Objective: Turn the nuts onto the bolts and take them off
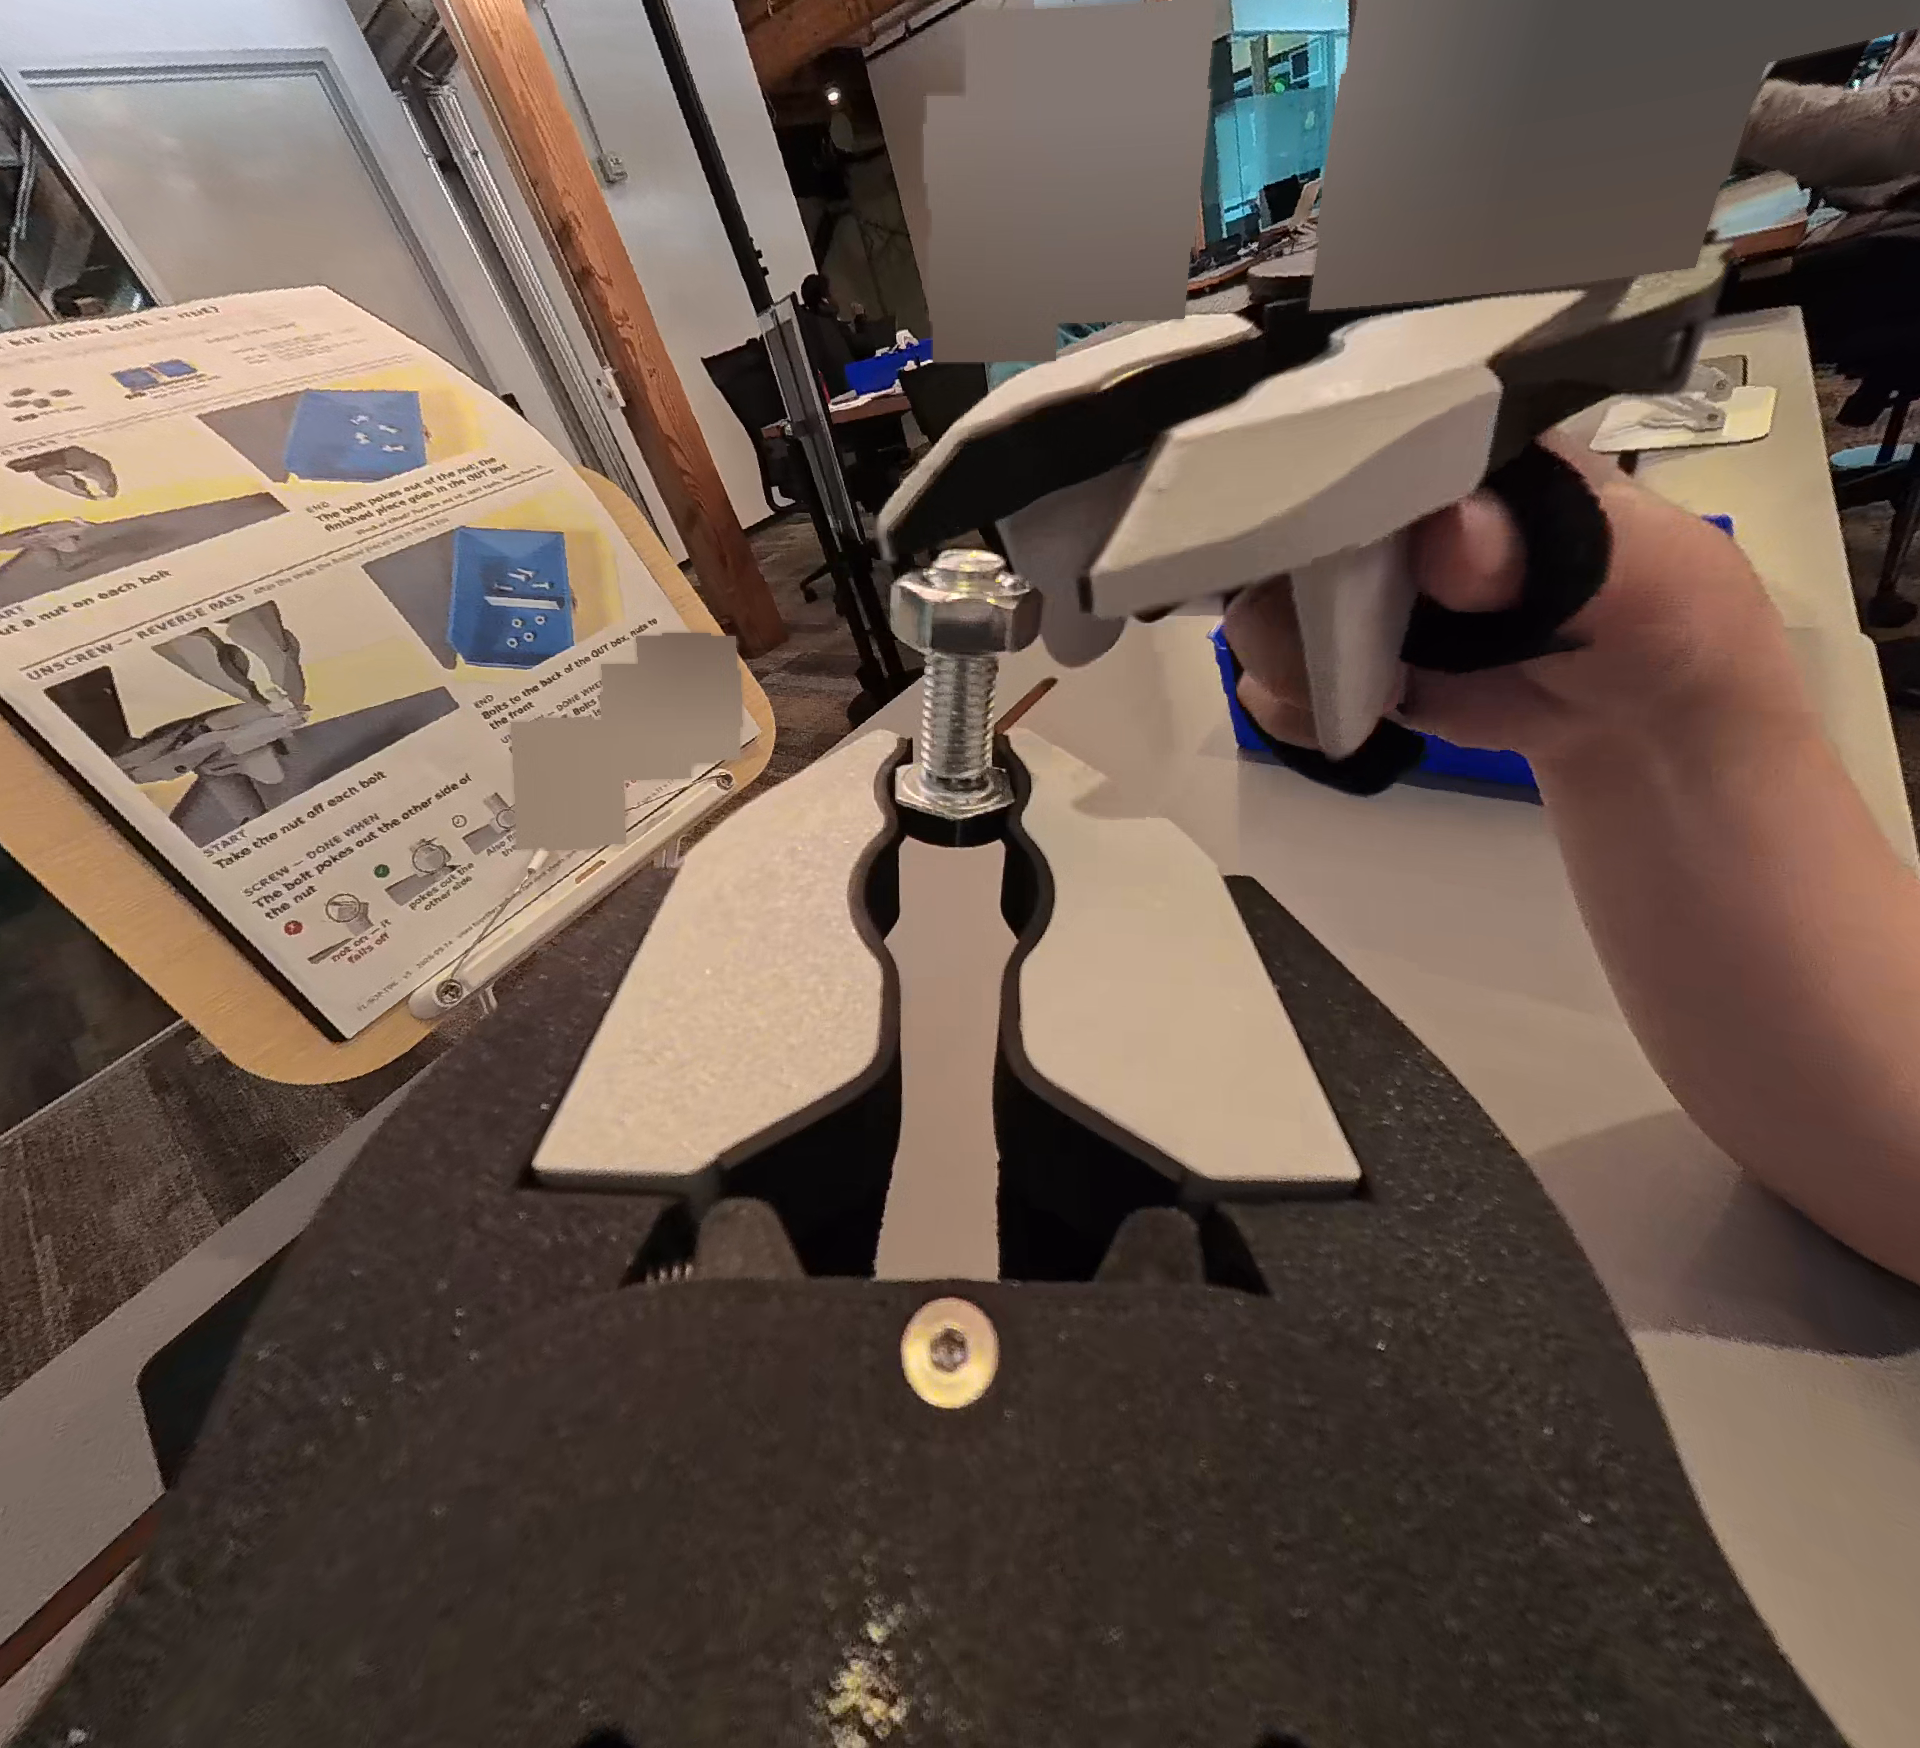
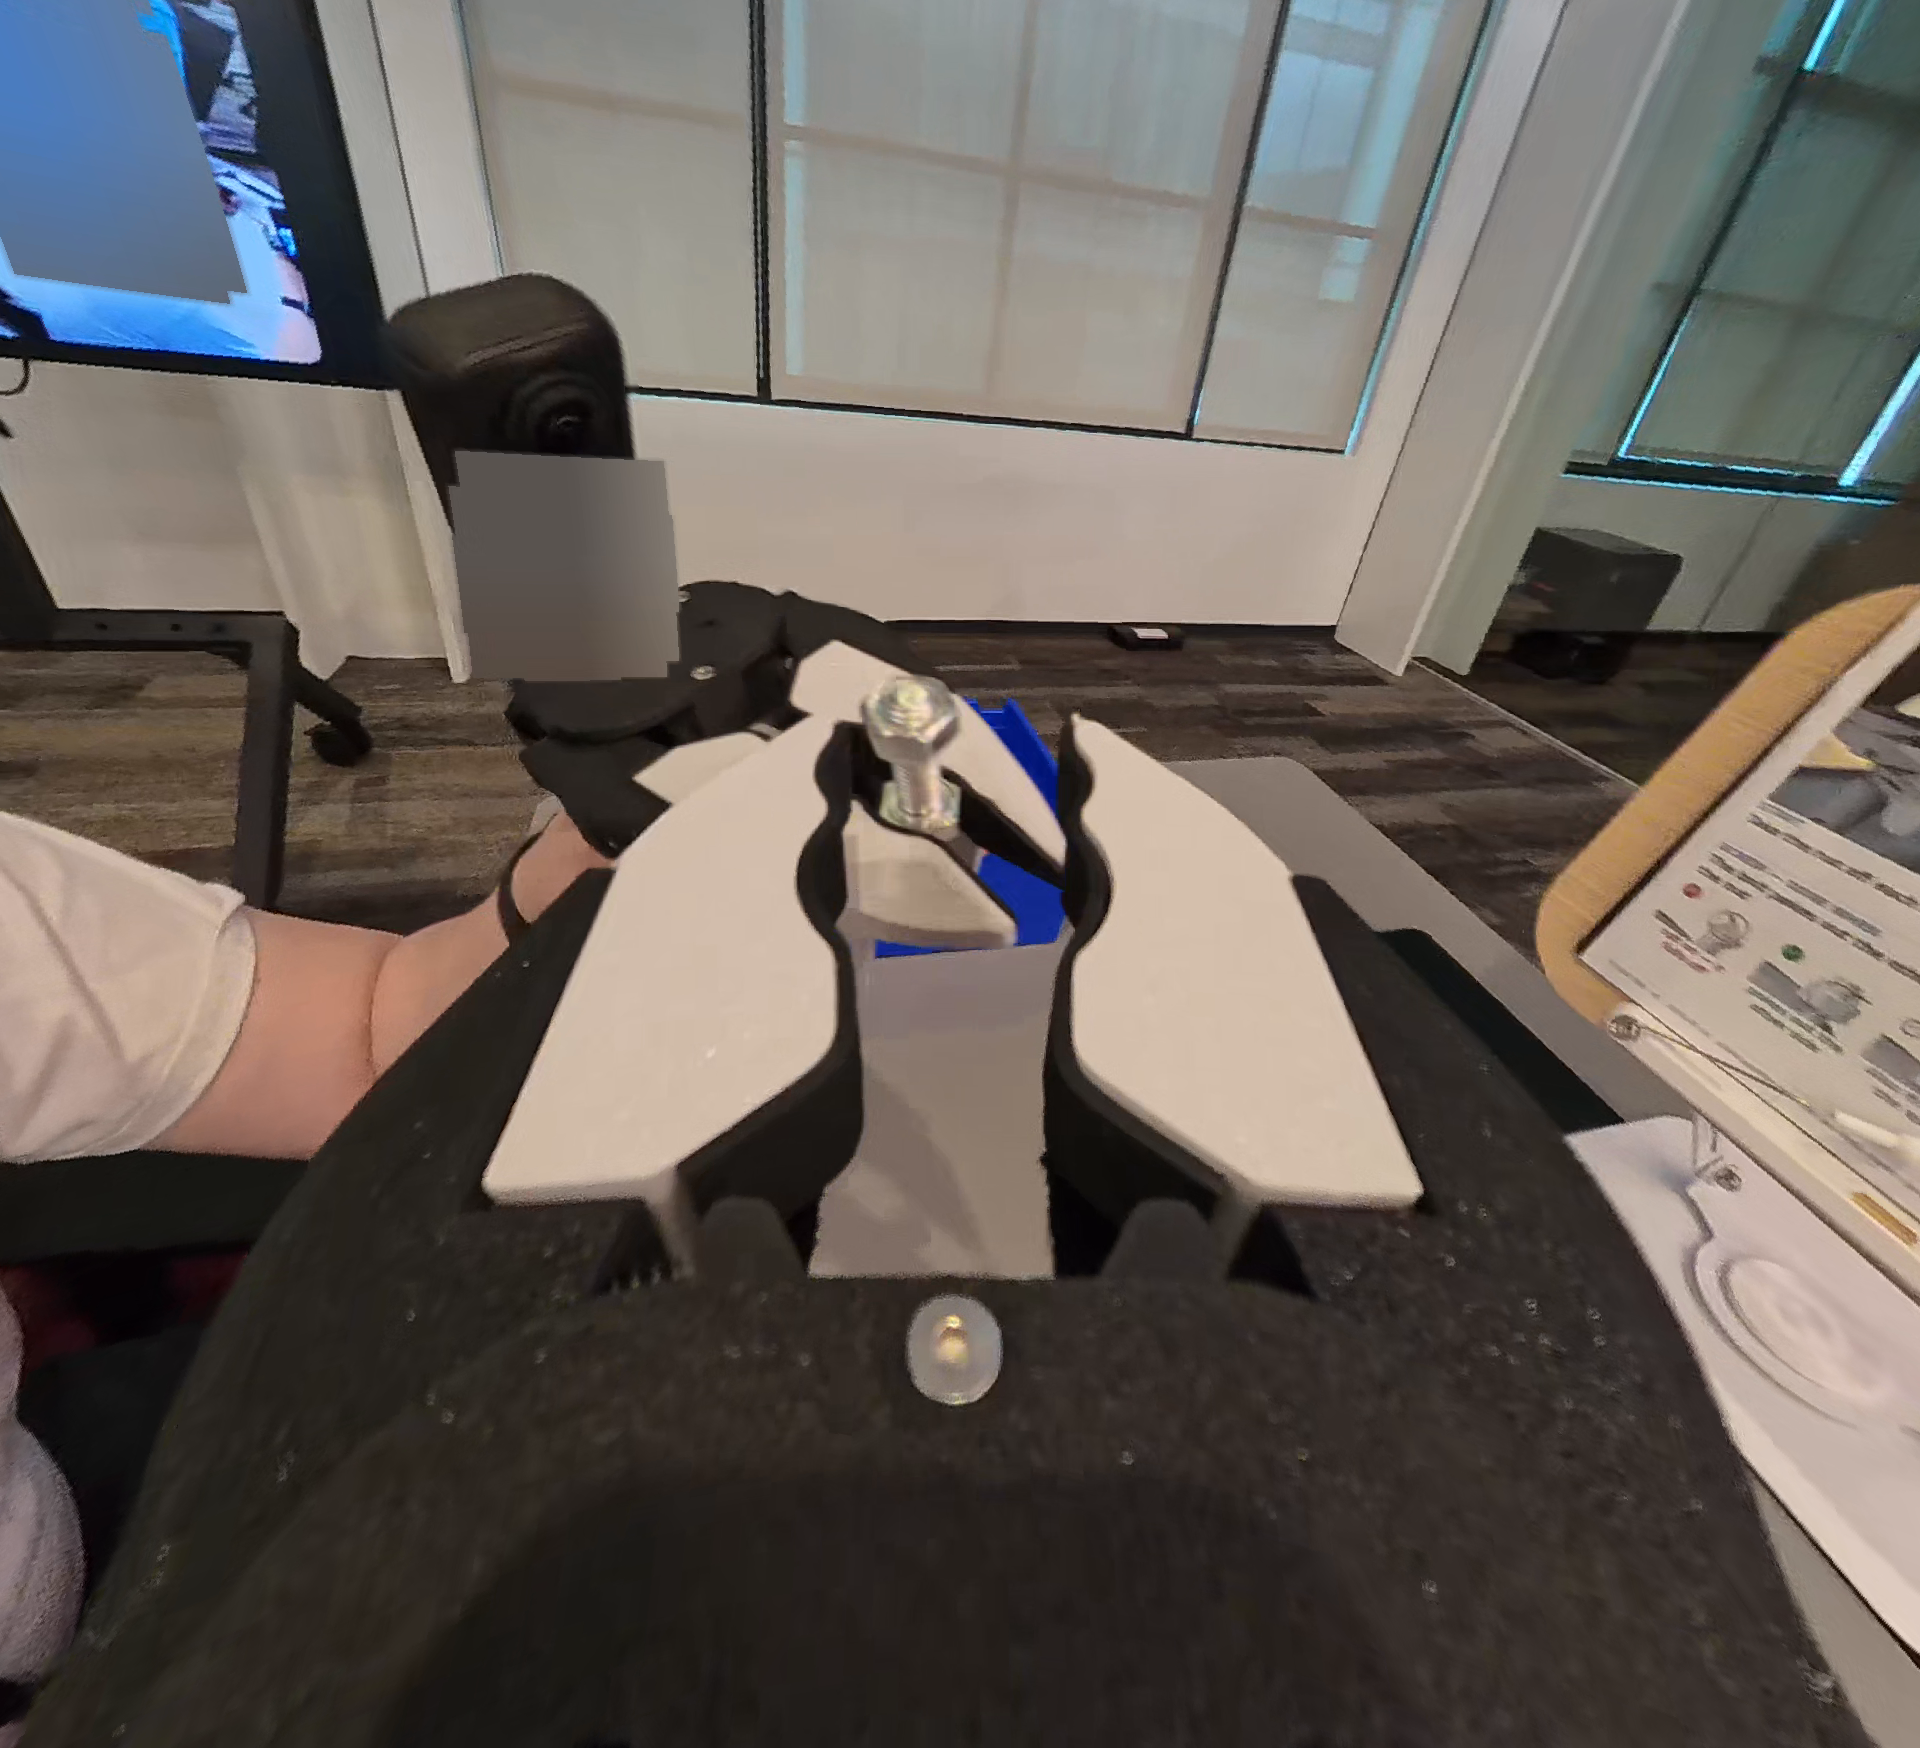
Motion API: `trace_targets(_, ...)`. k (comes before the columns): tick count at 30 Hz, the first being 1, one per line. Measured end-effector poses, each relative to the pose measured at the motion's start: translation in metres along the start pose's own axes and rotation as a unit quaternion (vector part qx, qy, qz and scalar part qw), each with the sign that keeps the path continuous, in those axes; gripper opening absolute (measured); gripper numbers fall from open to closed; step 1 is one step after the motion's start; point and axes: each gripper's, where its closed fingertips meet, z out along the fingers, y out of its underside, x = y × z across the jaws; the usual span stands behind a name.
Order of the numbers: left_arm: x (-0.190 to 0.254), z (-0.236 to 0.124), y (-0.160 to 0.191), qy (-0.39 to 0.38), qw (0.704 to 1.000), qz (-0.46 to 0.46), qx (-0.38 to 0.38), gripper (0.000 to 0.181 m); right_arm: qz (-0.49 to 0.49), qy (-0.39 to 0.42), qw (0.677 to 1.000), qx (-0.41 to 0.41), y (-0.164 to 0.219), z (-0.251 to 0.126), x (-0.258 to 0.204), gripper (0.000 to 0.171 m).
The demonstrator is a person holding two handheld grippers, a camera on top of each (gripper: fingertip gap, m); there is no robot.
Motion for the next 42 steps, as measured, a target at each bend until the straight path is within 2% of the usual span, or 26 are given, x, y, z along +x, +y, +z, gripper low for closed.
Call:
trace_targets(4, 0.004, 0.001, 0.000, 0.002, 1.000, 0.005, -0.003, 0.014, -0.027, 0.024, 0.999, -0.017, 0.006, 0.008, 0.002, 0.039)
trace_targets(7, 0.001, -0.001, -0.001, -0.001, 1.000, 0.001, 0.000, 0.014, -0.006, 0.015, 1.000, -0.021, 0.007, 0.000, 0.007, 0.040)
trace_targets(9, 0.000, -0.002, -0.001, 0.004, 1.000, -0.005, 0.000, 0.014, 0.002, 0.031, 1.000, -0.006, 0.004, -0.006, 0.017, 0.032)
trace_targets(14, 0.002, 0.000, 0.000, 0.005, 1.000, -0.003, -0.002, 0.014, 0.001, -0.011, 1.000, 0.009, -0.002, 0.000, -0.002, 0.036)
trace_targets(18, 0.005, 0.000, 0.000, 0.007, 1.000, 0.001, -0.003, 0.014, -0.029, 0.018, 0.999, -0.012, 0.004, 0.008, 0.000, 0.036)
trace_targets(21, 0.002, -0.002, -0.001, 0.003, 1.000, -0.003, 0.000, 0.014, -0.007, 0.008, 1.000, -0.013, 0.006, 0.002, 0.005, 0.039)
trace_targets(24, 0.000, -0.003, -0.002, 0.006, 1.000, -0.007, 0.002, 0.014, 0.008, 0.018, 1.000, 0.005, 0.001, -0.006, 0.014, 0.034)
trace_targets(28, 0.002, -0.001, 0.000, 0.008, 1.000, -0.006, -0.001, 0.014, 0.002, -0.014, 1.000, 0.010, -0.003, -0.002, -0.002, 0.035)
trace_targets(32, 0.006, 0.000, 0.000, 0.010, 1.000, -0.001, -0.004, 0.014, -0.022, 0.005, 1.000, -0.013, 0.004, 0.007, -0.003, 0.036)
trace_targets(36, 0.003, -0.001, -0.001, 0.007, 1.000, -0.006, 0.000, 0.014, -0.007, 0.007, 1.000, -0.018, 0.007, 0.001, 0.006, 0.037)
trace_targets(39, 0.001, -0.002, -0.002, 0.006, 1.000, -0.008, 0.001, 0.014, 0.001, 0.021, 1.000, -0.001, 0.002, -0.008, 0.015, 0.034)
trace_targets(42, 0.002, -0.001, -0.001, 0.008, 1.000, -0.007, 0.000, 0.014, 0.009, -0.008, 1.000, 0.016, -0.005, -0.007, 0.003, 0.034)
